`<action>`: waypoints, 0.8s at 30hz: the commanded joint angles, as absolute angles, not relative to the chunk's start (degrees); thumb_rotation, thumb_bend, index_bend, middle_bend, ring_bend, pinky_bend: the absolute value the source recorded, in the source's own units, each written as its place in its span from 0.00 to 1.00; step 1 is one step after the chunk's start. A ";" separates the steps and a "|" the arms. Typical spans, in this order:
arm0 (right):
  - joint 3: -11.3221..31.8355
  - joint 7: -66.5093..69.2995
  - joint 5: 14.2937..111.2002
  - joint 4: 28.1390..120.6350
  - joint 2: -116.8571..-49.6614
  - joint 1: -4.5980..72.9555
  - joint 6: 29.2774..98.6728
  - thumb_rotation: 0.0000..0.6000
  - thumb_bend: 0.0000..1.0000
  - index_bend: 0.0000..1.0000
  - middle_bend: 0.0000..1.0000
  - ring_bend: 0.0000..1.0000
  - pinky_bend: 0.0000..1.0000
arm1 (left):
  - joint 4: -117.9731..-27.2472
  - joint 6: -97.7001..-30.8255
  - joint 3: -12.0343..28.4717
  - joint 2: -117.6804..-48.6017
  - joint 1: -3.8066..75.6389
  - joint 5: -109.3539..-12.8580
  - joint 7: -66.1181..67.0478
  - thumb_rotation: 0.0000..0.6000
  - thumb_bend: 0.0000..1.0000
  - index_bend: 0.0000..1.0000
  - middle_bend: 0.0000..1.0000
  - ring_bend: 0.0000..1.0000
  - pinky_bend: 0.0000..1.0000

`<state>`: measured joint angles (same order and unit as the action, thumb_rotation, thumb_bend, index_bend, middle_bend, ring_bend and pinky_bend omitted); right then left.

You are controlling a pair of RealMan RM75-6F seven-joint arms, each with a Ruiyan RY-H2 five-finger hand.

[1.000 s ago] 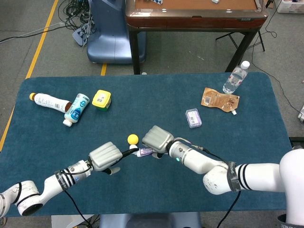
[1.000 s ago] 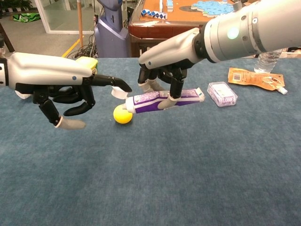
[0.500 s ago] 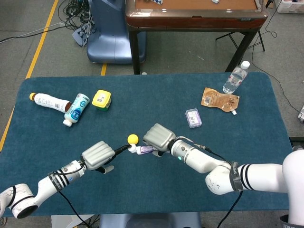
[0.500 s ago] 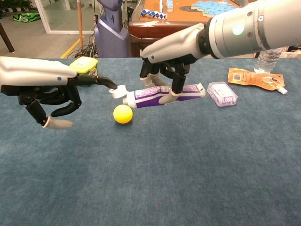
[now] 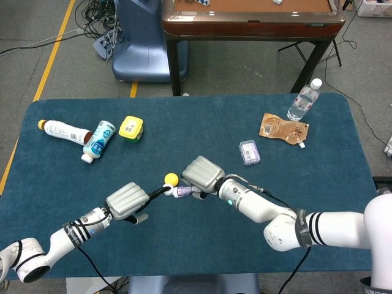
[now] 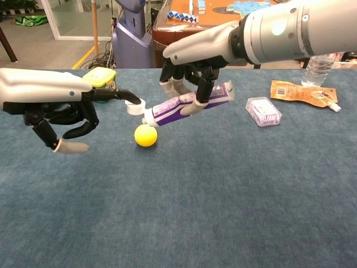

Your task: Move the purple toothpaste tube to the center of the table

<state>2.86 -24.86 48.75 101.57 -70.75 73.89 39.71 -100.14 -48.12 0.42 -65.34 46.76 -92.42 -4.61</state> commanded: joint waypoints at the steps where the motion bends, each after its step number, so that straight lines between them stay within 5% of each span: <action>1: 3.21 -24.36 49.31 101.52 -70.59 73.46 40.01 1.00 1.00 0.95 0.84 0.76 0.46 | -99.97 -48.17 0.31 -65.37 46.71 -92.28 -4.69 1.00 0.33 0.00 0.75 0.83 0.82; 24: 5.84 -19.94 53.66 102.20 -68.58 69.99 40.94 1.00 1.00 0.96 0.84 0.78 0.46 | -99.69 -48.44 0.11 -65.55 46.72 -91.42 -4.30 1.00 0.33 0.00 0.74 0.81 0.82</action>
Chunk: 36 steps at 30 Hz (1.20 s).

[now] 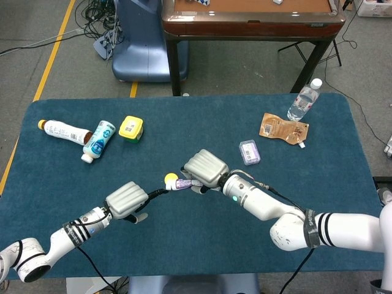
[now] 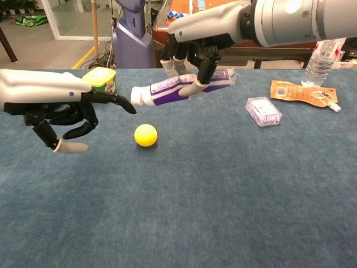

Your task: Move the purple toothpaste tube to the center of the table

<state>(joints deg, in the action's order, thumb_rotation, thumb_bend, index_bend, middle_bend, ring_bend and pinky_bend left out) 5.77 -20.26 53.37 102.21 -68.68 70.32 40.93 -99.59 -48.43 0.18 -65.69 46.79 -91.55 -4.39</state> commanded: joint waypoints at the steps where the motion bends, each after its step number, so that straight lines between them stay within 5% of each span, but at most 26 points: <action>1: 5.88 -19.75 53.83 102.23 -68.48 69.80 40.96 1.00 1.00 0.96 0.84 0.78 0.46 | -99.77 -48.52 0.04 -65.41 46.61 -91.36 -4.23 1.00 0.33 0.00 0.73 0.81 0.82; 9: 6.22 -14.28 58.59 102.85 -67.87 64.47 44.89 1.00 1.00 0.96 0.84 0.78 0.47 | -100.68 -53.20 0.39 -62.08 43.12 -88.76 -6.46 1.00 0.33 0.00 0.59 0.61 0.81; 19: 6.07 -3.01 69.36 101.48 -69.41 56.30 50.98 1.00 0.97 0.96 0.84 0.78 0.58 | -101.09 -62.20 2.95 -57.80 36.86 -85.11 -21.09 1.00 0.26 0.00 0.27 0.28 0.54; 21: 5.87 -0.84 71.70 100.75 -70.55 54.70 52.67 1.00 0.97 0.96 0.84 0.78 0.63 | -101.39 -63.55 3.41 -57.08 35.73 -84.66 -24.42 0.87 0.23 0.00 0.21 0.22 0.49; 23: 5.46 0.66 73.58 99.96 -71.70 53.53 53.77 1.00 0.96 0.96 0.85 0.78 0.68 | -101.86 -64.30 3.79 -56.47 34.97 -84.39 -27.56 0.57 0.19 0.00 0.15 0.17 0.43; 25: 5.36 2.68 75.35 99.02 -73.19 52.30 55.19 1.00 0.95 0.96 0.85 0.78 0.74 | -102.21 -65.08 4.25 -55.89 34.24 -84.32 -30.98 0.37 0.17 0.00 0.12 0.14 0.40; 28: 5.08 4.92 78.23 97.13 -75.98 50.62 57.71 1.00 0.92 0.97 0.87 0.80 0.81 | -102.12 -66.14 5.00 -55.71 33.44 -84.23 -34.31 0.17 0.15 0.00 0.10 0.12 0.35; 31: 4.86 6.67 81.21 94.74 -79.43 49.26 60.39 1.00 0.92 0.98 0.88 0.82 0.83 | -101.97 -66.68 5.61 -55.94 32.95 -84.18 -36.59 0.02 0.12 0.00 0.08 0.09 0.30; 36: 5.12 9.80 85.18 90.31 -85.85 47.46 64.96 1.00 0.92 1.00 0.90 0.84 0.86 | -102.93 -66.42 6.78 -56.10 32.58 -83.05 -39.99 0.00 0.11 0.00 0.06 0.06 0.26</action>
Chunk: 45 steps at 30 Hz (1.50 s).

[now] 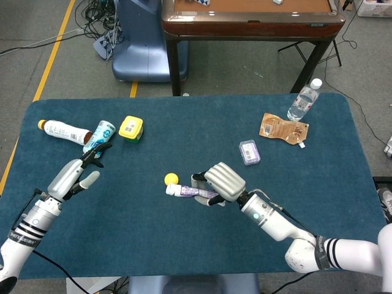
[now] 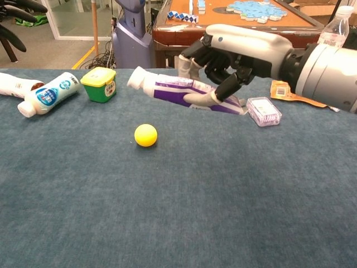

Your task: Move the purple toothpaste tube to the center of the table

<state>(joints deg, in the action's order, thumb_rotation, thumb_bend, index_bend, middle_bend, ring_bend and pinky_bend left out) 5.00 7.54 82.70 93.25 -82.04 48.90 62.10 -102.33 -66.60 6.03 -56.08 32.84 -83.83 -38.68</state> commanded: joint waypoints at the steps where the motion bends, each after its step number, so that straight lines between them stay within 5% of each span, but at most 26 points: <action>1: 5.23 10.31 85.65 89.62 -86.88 47.25 65.57 1.00 0.92 1.00 0.90 0.85 0.86 | -103.13 -66.31 7.04 -56.14 32.60 -82.74 -40.18 0.00 0.11 0.00 0.06 0.06 0.26; 17: 9.65 13.24 89.62 77.41 -104.16 48.56 69.98 1.00 0.92 1.00 0.93 0.88 0.89 | -104.90 -64.28 11.40 -61.67 33.93 -76.42 -35.26 0.00 0.10 0.00 0.00 0.00 0.15; 45: 18.71 9.85 82.50 71.19 -115.50 54.40 64.20 1.00 0.92 1.00 0.93 0.88 0.89 | -100.05 -70.67 13.69 -74.38 32.27 -78.49 -31.86 0.00 0.03 0.00 0.00 0.00 0.09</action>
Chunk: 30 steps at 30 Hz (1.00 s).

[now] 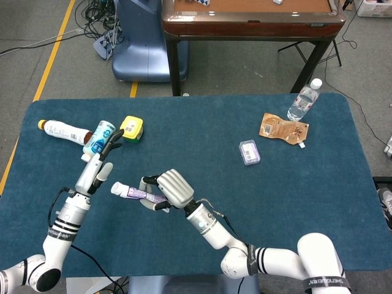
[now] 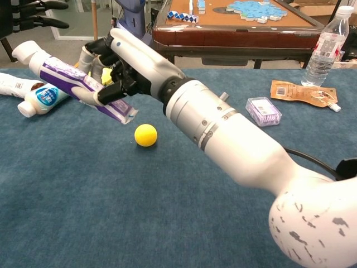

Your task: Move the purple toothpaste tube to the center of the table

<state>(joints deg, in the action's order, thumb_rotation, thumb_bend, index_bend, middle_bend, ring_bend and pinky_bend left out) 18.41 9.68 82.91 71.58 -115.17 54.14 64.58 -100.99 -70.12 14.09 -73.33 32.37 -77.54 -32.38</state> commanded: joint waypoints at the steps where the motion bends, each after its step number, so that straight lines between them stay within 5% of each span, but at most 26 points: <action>1: 18.81 9.83 82.33 70.92 -115.64 54.55 63.95 1.00 0.92 1.00 0.93 0.88 0.89 | -99.76 -70.84 13.61 -74.79 32.23 -78.75 -31.81 0.00 0.03 0.00 0.00 0.00 0.09; 30: 21.24 12.13 80.82 65.13 -120.07 57.05 63.69 1.00 0.92 1.00 0.93 0.88 0.89 | -95.68 -71.45 13.61 -82.17 32.64 -81.02 -33.87 0.00 0.02 0.00 0.00 0.00 0.09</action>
